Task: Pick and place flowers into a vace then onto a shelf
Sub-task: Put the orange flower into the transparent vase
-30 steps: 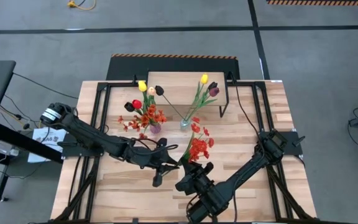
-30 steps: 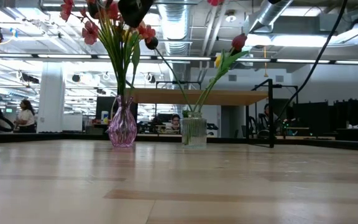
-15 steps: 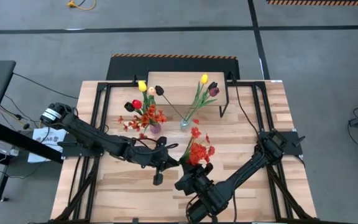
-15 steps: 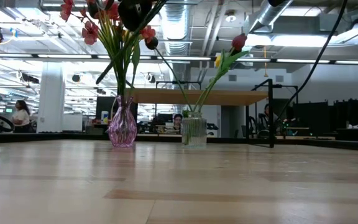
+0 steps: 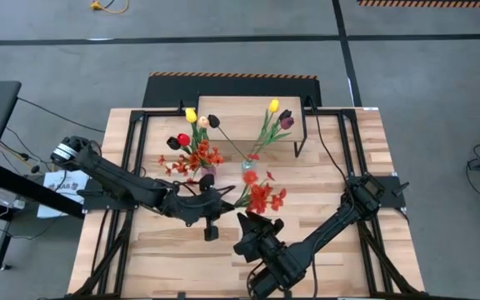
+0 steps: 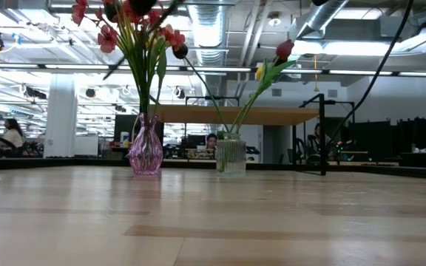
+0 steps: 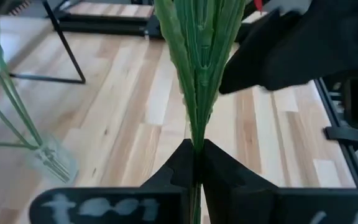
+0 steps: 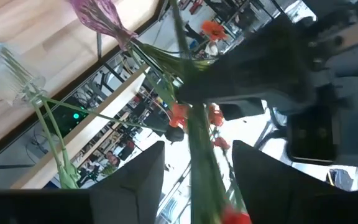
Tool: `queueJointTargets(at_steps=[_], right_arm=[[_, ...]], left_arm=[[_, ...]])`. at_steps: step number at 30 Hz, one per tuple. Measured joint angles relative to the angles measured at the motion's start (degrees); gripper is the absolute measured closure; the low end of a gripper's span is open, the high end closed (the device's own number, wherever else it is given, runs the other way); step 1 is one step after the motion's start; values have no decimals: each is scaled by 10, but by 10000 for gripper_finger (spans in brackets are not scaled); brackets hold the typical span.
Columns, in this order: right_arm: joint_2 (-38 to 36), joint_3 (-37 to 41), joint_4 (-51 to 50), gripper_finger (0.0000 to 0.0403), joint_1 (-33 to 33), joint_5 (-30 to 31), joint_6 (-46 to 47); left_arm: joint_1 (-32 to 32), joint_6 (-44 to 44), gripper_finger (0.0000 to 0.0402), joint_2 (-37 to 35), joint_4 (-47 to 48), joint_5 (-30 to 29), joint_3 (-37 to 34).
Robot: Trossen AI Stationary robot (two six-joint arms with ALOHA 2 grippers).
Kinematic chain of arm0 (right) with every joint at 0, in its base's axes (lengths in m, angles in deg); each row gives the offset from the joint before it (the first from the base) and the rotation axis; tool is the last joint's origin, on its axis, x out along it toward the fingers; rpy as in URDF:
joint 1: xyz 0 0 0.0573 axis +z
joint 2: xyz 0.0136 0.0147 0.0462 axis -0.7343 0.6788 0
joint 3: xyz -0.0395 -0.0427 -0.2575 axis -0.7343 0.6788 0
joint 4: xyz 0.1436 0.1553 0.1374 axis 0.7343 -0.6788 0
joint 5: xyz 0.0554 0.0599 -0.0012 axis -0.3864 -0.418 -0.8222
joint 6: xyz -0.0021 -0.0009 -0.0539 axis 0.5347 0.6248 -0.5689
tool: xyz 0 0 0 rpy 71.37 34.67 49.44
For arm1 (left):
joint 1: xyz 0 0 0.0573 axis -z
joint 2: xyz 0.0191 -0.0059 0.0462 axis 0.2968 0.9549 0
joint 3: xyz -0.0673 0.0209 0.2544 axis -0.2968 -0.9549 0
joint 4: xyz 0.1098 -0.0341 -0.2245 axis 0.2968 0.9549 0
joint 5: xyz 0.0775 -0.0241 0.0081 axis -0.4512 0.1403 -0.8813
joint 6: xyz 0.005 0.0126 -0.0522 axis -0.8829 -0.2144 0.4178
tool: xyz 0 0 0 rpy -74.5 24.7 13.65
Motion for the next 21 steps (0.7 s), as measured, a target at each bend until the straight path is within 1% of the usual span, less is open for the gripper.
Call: queueJointTargets(at_steps=[3, 6, 12, 16, 18, 21], right_arm=[[0, 0, 13, 209, 0, 9, 0], [0, 0, 17, 203, 2, 16, 0], [0, 0, 40, 210, 11, 17, -1], [0, 0, 44, 215, 17, 17, 6], [0, 0, 45, 218, 18, 16, 35], [0, 0, 44, 223, 17, 15, 126]], left_arm=[[14, 0, 401, 0, 38, -31, 28], [31, 2, 401, -1, 88, -68, 58], [55, 31, 401, -3, 197, -150, 114], [67, 60, 401, -3, 243, -201, 135], [75, 67, 401, -2, 251, -223, 144], [95, 66, 401, -2, 248, -246, 156]])
